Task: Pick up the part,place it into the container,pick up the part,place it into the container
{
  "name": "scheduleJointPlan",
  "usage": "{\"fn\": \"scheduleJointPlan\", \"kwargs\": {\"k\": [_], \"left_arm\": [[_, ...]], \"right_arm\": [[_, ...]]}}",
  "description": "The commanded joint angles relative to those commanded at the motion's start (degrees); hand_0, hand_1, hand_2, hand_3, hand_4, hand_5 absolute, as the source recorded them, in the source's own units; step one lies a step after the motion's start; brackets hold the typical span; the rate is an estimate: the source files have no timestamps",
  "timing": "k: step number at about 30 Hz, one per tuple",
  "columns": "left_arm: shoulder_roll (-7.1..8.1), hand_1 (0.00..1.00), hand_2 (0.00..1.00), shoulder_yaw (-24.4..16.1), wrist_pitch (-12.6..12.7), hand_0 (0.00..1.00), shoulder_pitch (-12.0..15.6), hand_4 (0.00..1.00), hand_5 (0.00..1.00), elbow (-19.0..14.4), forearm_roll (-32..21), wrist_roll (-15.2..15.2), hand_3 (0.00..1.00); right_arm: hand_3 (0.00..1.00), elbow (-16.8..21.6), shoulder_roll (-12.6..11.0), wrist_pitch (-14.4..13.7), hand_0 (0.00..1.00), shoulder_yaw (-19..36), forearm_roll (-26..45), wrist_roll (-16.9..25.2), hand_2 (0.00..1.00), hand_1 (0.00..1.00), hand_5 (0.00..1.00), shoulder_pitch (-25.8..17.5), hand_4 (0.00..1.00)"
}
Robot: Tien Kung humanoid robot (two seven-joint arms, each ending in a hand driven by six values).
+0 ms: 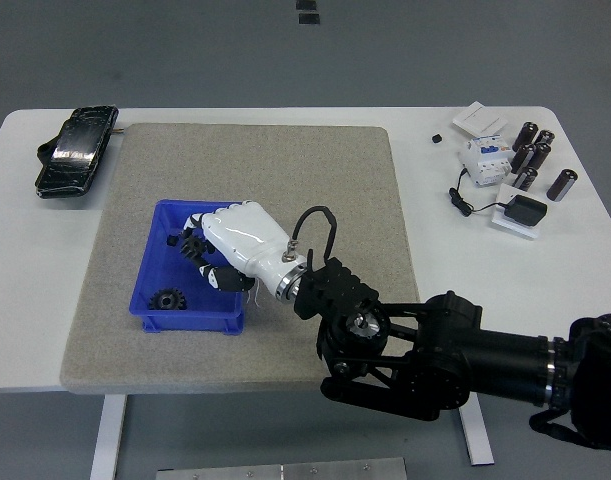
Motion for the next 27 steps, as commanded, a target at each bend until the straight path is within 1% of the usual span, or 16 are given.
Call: {"fn": "scheduleJointPlan", "kwargs": {"k": [3, 4, 6, 9, 10, 15, 16, 17, 19, 21, 22, 25, 27], "left_arm": [[0.01, 0.639, 0.608, 0.07, 0.0, 0.681, -0.1, 0.671, 0.356, 0.03, -0.02, -0.08, 0.597], [0.01, 0.639, 0.607, 0.08, 0.0, 0.681, -0.13, 0.674, 0.356, 0.04, -0.03, -0.1, 0.598], [0.03, 0.639, 0.607, 0.09, -0.02, 0.681, -0.16, 0.674, 0.356, 0.04, -0.03, -0.1, 0.598], [0.05, 0.639, 0.607, 0.01, -0.08, 0.681, -0.12, 0.674, 0.356, 0.04, 0.12, 0.01, 0.598], [0.05, 0.639, 0.607, -0.01, -0.09, 0.681, -0.1, 0.675, 0.356, 0.03, 0.13, 0.03, 0.597], [0.03, 0.639, 0.607, 0.06, -0.2, 0.681, -0.02, 0.675, 0.356, 0.04, 0.09, 0.06, 0.597], [0.03, 0.639, 0.606, 0.06, -0.22, 0.681, 0.0, 0.676, 0.356, 0.04, 0.09, 0.08, 0.596], [0.02, 0.639, 0.606, 0.06, -0.23, 0.681, 0.02, 0.676, 0.356, 0.04, 0.09, 0.08, 0.596], [0.02, 0.639, 0.606, 0.05, -0.23, 0.681, 0.06, 0.676, 0.356, 0.03, 0.09, 0.11, 0.596], [0.02, 0.639, 0.606, 0.04, -0.22, 0.681, 0.11, 0.676, 0.356, 0.03, 0.07, 0.1, 0.596], [0.01, 0.638, 0.606, 0.03, -0.21, 0.681, 0.12, 0.675, 0.355, 0.03, 0.06, 0.11, 0.596], [-0.02, 0.638, 0.606, 0.14, -0.21, 0.681, 0.21, 0.675, 0.355, 0.04, -0.14, 0.05, 0.596], [-0.03, 0.638, 0.606, 0.1, -0.21, 0.681, 0.29, 0.675, 0.355, 0.04, -0.16, 0.08, 0.596]], "right_arm": [[0.691, -0.18, 0.0, 1.05, 0.617, -0.58, 0.2, -0.13, 0.722, 0.693, 0.352, 0.12, 0.567], [0.743, -0.21, 0.0, 1.44, 0.745, -0.73, 0.22, -0.22, 0.793, 0.789, 0.395, 0.13, 0.65], [0.743, -0.2, 0.0, 2.22, 0.745, -0.89, 0.24, -0.39, 0.793, 0.789, 0.395, 0.09, 0.65], [0.743, -0.04, 0.0, 2.47, 0.745, -0.57, 0.43, -0.32, 0.793, 0.789, 0.395, -0.19, 0.65], [0.834, 0.03, 0.0, 2.35, 0.79, -0.38, 0.56, -0.24, 0.834, 0.819, 0.474, -0.3, 0.775], [0.834, 0.92, -0.41, 1.42, 0.79, 2.22, 1.02, 0.25, 0.834, 0.819, 0.474, -0.84, 0.775], [0.833, 1.12, -0.62, 1.31, 0.792, 2.92, 1.08, 0.32, 0.837, 0.825, 0.489, -0.93, 0.807], [0.833, 1.34, -0.85, 1.15, 0.792, 3.62, 1.15, 0.43, 0.837, 0.825, 0.489, -1.05, 0.807], [0.833, 1.84, -1.34, 0.64, 0.792, 5.05, 1.56, 0.76, 0.837, 0.825, 0.489, -1.44, 0.807], [0.833, 2.61, -2.09, -0.47, 0.792, 7.31, 2.98, 1.43, 0.837, 0.825, 0.489, -2.17, 0.807], [0.824, 2.98, -2.51, -1.18, 0.767, 8.32, 3.9, 1.84, 0.823, 0.809, 0.504, -2.58, 0.817], [0.824, 3.8, -4.59, -4.18, 0.767, 12.39, 7.86, 4.37, 0.823, 0.809, 0.504, -4.5, 0.817], [0.824, 3.51, -6.1, -5.71, 0.767, 15.11, 10.84, 6.45, 0.823, 0.809, 0.504, -5.84, 0.817]]}}
